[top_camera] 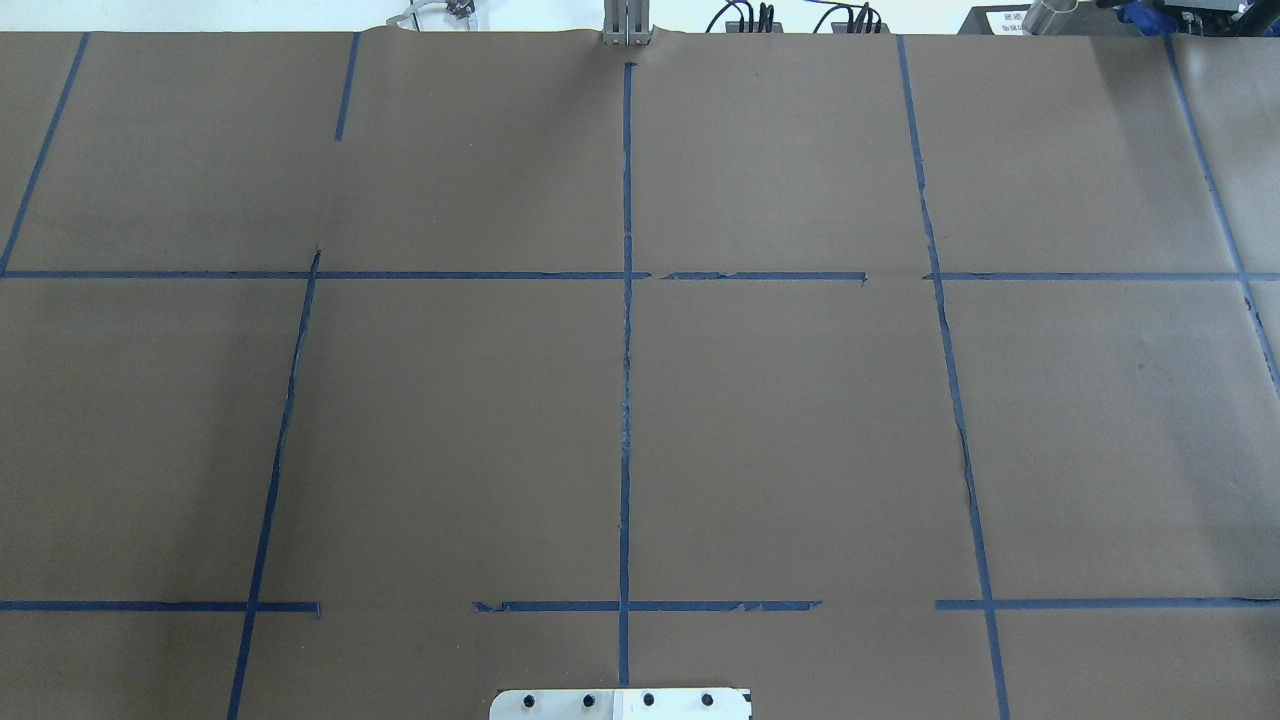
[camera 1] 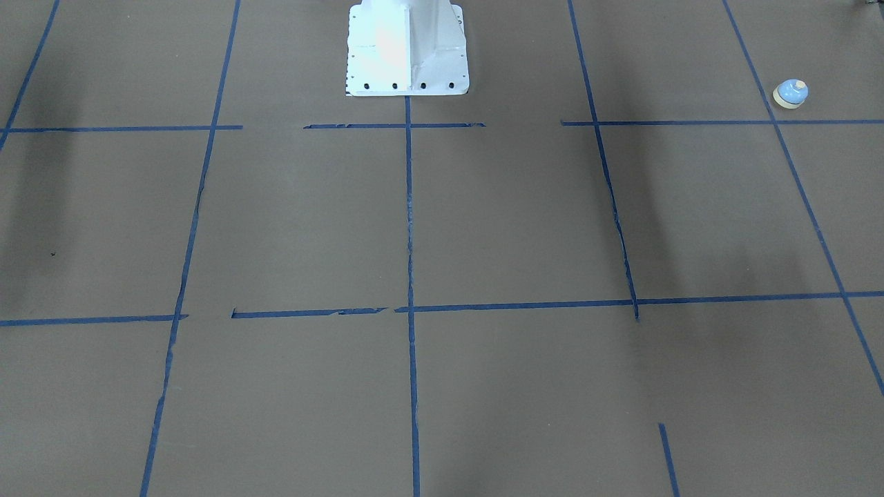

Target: Place and press bell with both arms

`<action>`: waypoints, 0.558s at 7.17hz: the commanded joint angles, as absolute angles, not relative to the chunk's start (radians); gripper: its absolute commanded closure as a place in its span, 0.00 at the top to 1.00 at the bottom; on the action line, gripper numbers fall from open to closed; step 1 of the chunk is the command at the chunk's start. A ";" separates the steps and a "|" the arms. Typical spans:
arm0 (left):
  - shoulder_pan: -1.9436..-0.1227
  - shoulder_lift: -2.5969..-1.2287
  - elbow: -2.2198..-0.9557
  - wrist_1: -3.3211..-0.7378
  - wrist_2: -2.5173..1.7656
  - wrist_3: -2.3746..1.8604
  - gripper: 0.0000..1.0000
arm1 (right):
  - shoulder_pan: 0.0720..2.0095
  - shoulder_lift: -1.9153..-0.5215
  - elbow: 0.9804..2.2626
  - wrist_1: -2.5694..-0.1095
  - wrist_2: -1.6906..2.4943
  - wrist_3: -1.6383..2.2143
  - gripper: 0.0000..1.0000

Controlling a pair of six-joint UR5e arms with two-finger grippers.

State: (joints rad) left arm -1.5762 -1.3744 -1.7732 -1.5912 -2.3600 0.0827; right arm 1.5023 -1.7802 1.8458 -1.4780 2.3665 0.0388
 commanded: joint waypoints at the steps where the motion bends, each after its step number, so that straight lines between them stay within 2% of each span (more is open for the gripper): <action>1: -1.572 -1.381 -1.781 -1.582 -2.361 0.092 1.00 | 1.509 -1.811 1.856 -1.479 2.368 0.031 1.00; 4: -1.562 -1.384 -1.796 -1.549 -2.355 0.086 1.00 | 1.509 -1.809 1.850 -1.480 2.370 0.032 1.00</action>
State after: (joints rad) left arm -1.5634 -1.3813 -1.7951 -1.5524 -2.3565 0.0880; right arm 1.5092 -1.8056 1.8498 -1.4801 2.3673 0.0318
